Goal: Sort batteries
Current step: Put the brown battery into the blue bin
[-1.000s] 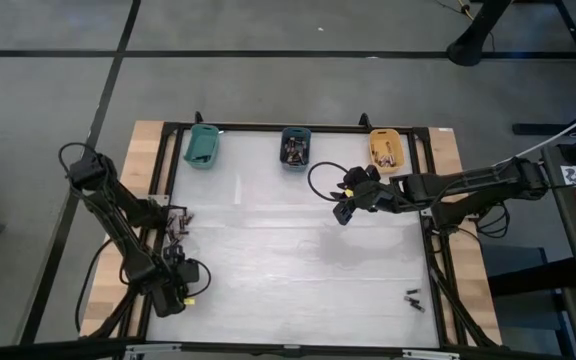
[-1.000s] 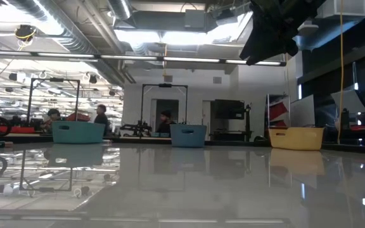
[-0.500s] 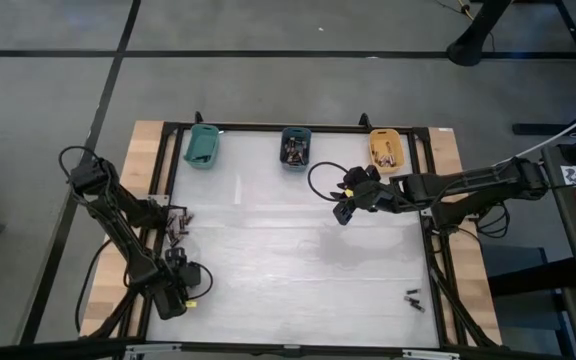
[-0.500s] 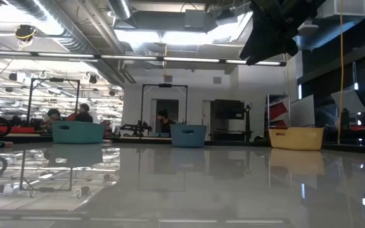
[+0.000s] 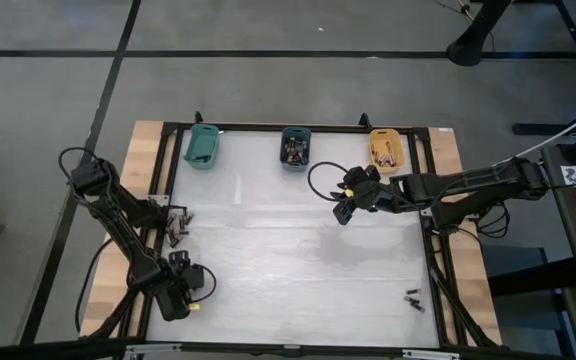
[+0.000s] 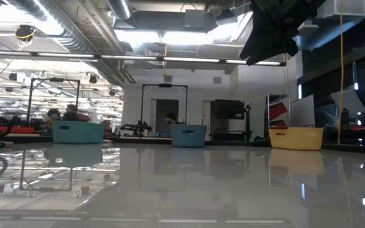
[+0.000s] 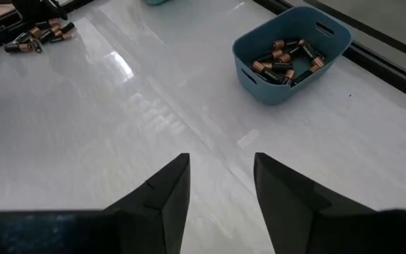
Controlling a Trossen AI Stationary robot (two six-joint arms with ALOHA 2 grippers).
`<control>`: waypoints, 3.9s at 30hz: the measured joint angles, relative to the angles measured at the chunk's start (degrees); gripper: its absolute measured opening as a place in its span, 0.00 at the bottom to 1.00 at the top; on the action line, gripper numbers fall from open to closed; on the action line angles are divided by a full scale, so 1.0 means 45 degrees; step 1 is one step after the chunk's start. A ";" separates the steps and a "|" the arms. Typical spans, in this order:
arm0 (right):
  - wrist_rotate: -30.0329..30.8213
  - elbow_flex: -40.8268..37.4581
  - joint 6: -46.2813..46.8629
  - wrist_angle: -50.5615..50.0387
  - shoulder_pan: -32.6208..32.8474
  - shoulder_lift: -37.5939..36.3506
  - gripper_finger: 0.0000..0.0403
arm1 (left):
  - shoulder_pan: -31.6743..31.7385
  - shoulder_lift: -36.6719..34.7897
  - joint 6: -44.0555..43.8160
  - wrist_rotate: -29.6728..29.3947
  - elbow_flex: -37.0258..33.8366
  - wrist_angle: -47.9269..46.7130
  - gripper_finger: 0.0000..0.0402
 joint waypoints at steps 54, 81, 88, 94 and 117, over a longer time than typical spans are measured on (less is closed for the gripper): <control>0.0350 0.0005 0.0000 0.0009 0.0000 0.0005 0.39 | 0.1593 0.1143 -0.2335 0.0414 0.0117 0.0746 0.17; 0.0413 0.0005 -0.0005 0.0147 0.0004 0.0005 0.39 | 0.9705 -0.4031 0.6198 -0.3624 0.1463 0.1959 0.09; 0.0413 0.0005 -0.0005 0.0816 0.0005 0.0005 0.39 | 1.4801 -0.2685 0.9348 -0.0952 0.1474 0.6366 0.12; 0.0410 0.0005 0.0003 0.1196 0.0003 0.0005 0.39 | 1.7926 0.0224 0.9714 0.0897 0.2234 0.8471 0.10; -0.0029 0.0010 0.0666 0.1331 0.0010 0.0316 0.39 | 1.9429 0.4447 1.1449 0.2631 0.6674 0.6540 0.44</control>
